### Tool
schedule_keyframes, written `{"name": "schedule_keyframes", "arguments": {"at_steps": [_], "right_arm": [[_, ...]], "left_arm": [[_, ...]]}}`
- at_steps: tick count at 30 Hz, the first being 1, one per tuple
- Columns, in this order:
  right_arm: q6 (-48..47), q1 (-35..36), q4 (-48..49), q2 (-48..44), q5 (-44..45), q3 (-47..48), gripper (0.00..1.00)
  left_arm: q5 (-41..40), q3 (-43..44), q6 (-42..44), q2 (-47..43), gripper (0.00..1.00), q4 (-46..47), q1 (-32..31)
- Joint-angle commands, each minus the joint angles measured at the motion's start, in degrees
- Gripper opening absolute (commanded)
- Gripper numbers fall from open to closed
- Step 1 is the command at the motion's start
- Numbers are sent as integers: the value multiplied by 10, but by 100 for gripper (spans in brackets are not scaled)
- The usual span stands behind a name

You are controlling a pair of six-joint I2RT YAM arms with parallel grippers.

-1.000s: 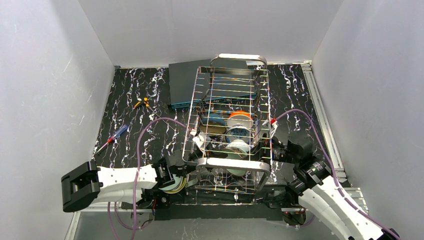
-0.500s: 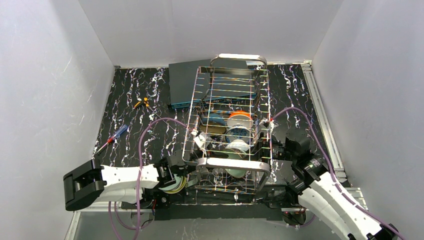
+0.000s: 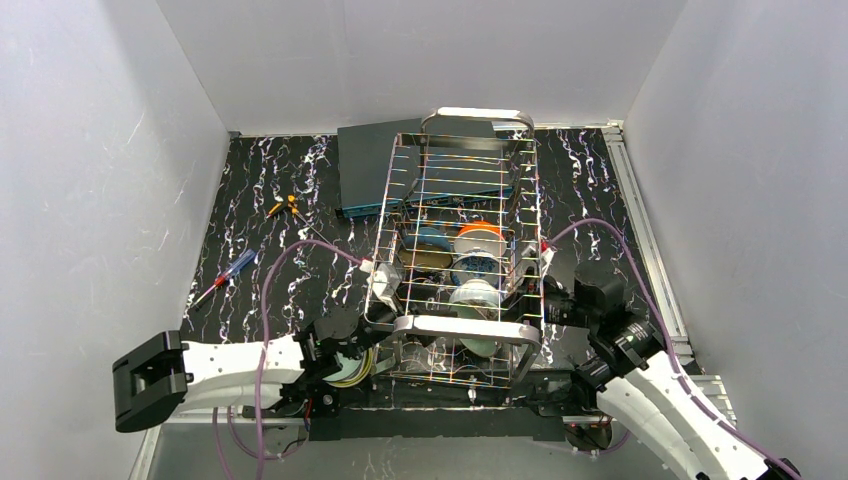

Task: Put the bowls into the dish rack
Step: Place the bowl in the dish rack.

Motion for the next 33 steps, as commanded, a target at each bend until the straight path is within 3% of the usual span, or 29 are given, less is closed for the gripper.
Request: {"name": "schedule_keyframes", "arguments": {"at_steps": [1,8,15,20,33], "right_arm": [[-80,3,32,-15,-37,18,1],[-226,3,26,10,-110,31,1],[-295,3,34,56,-136,50,1],[-395,3,-42,95,-161,76,1],[-493,4,-90,117,-169,100,1]], "left_arm": [[-39,-17,19,-42,74,-14,-3],[-55,-25,34,-79,76,-40,-3],[-55,-31,31,-89,76,-43,-3],[-52,-30,34,-89,76,-43,-2],[-61,-28,37,-79,76,-43,-2]]}}
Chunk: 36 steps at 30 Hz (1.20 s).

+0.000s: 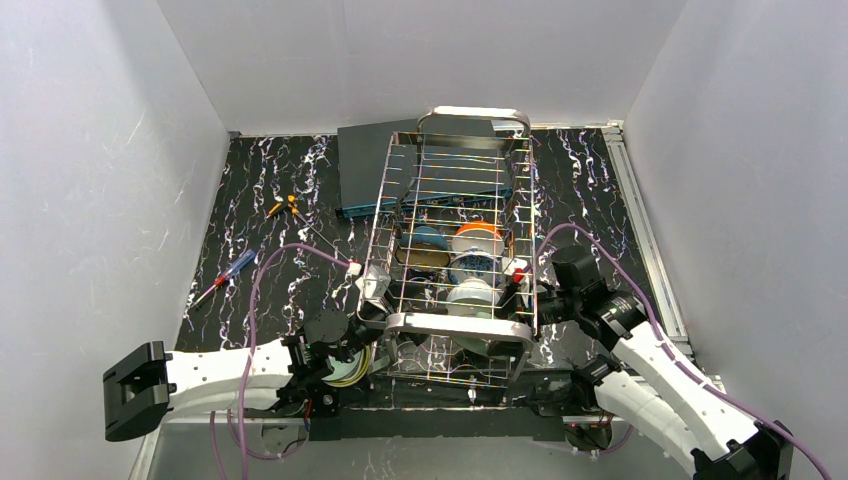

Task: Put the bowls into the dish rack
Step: Place the bowl in the dish rack.

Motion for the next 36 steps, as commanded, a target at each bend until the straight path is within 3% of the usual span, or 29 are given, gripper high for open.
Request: {"name": "schedule_keyframes", "arguments": {"at_steps": [1,21,36], "right_arm": [[-74,11,36,-3,-45,54,1],[-177,22,46,-21,-119,54,1],[-222,26,42,6,-90,87,1]], "left_arm": [[-18,-5,11,0,76,7,-2],[-44,28,-3,39,75,-33,-2],[-44,44,-9,56,74,-70,-2]]}}
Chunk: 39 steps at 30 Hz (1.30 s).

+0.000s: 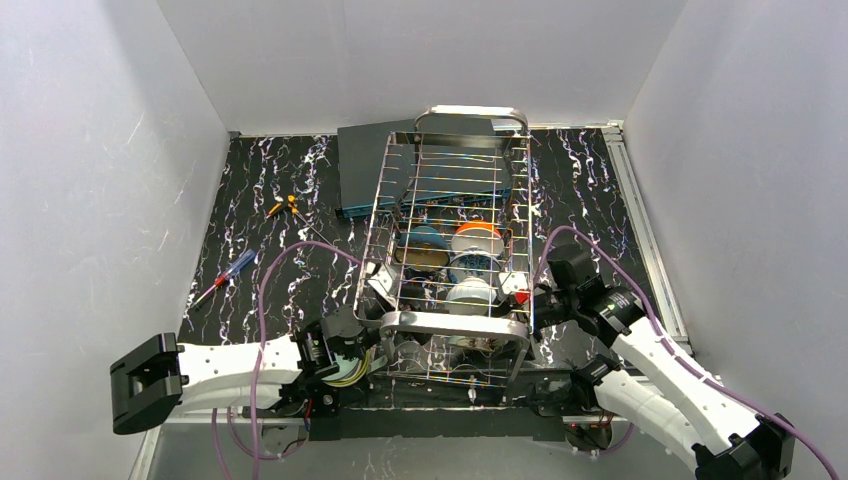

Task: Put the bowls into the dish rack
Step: Place the bowl in the dish rack.

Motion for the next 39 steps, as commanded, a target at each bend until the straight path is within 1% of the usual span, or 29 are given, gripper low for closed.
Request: {"name": "schedule_keyframes", "arguments": {"at_steps": [1,5,9,13,16,20,22,27,29,30,33,37,39], "right_arm": [[-32,10,77,-14,-40,68,1],[-51,11,54,-18,-39,76,1],[-91,10,6,-22,-30,95,1],[-101,10,8,-27,-61,80,1],[-85,10,36,-28,-71,58,1],[-46,10,80,-25,-61,30,1],[-9,10,115,-26,-45,15,1],[39,10,193,-52,-31,-42,1],[72,10,249,-58,-31,-67,1],[77,10,261,-59,-26,-72,1],[65,10,251,-41,-7,-72,1],[3,11,189,2,-12,-54,1],[-10,11,175,10,-8,-47,1]], "left_arm": [[-17,29,2,8,73,-24,-3],[-18,33,4,11,73,-36,-2],[-45,33,1,6,72,-56,-3],[-78,36,-7,1,71,-87,-2],[-79,44,-6,-2,70,-110,-3],[-77,55,-2,-3,70,-131,-3],[-76,56,-1,-4,70,-134,-3],[-77,54,-2,-9,70,-134,-3],[-77,53,0,-11,70,-134,-2],[-77,53,1,-12,70,-134,-3],[-77,51,3,-17,70,-134,-3],[-80,48,1,-21,70,-134,-3],[-80,47,-1,-21,69,-134,-3]]}}
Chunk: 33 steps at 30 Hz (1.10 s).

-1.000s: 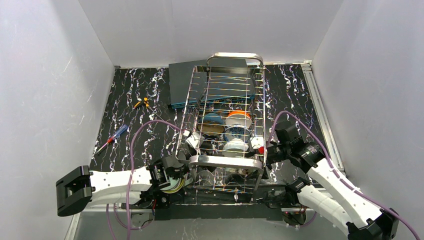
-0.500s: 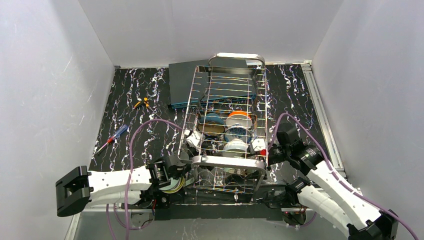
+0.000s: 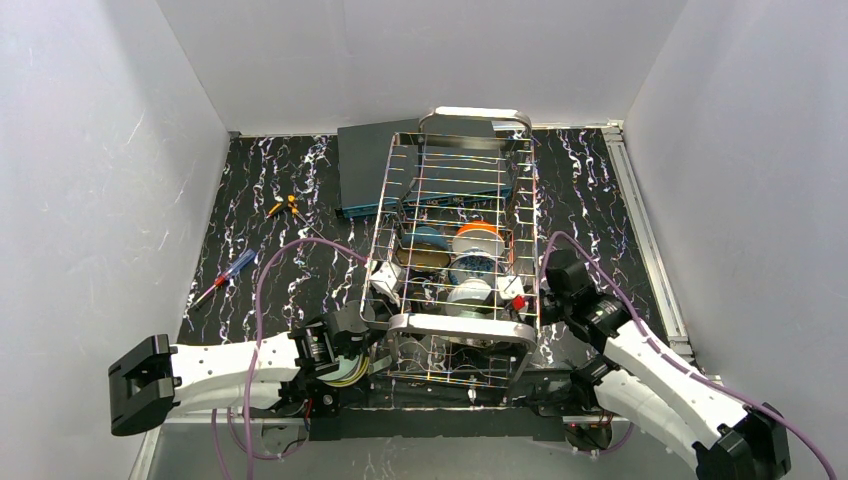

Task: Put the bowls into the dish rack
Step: Place the bowl in the dish rack.

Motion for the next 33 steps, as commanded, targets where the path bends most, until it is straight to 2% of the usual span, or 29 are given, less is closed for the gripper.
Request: {"name": "schedule_keyframes", "arguments": {"at_steps": [1,16,17,18,19,20,22,26,33], "right_arm": [[-37,6,-6,17,5,33,1],[-80,46,-63,32,33,45,1],[-80,46,-65,31,37,47,6],[-76,46,-66,26,42,51,25],[-70,46,-66,21,51,52,51],[-63,46,-63,15,56,52,94],[-44,46,-53,-2,67,50,99],[6,46,-17,-38,90,36,99],[166,46,84,-143,235,-15,99]], "left_arm": [[-21,9,2,-14,69,-1,-3],[-30,10,3,-12,70,0,-2],[-30,11,3,-13,70,0,-2],[-31,11,4,-14,70,0,-2],[-31,11,5,-14,70,0,-2],[-32,11,7,-15,71,0,-2],[-34,11,13,-19,71,-1,-3],[-42,9,27,-32,72,-1,-2],[-61,5,63,-73,75,-4,-2]]}}
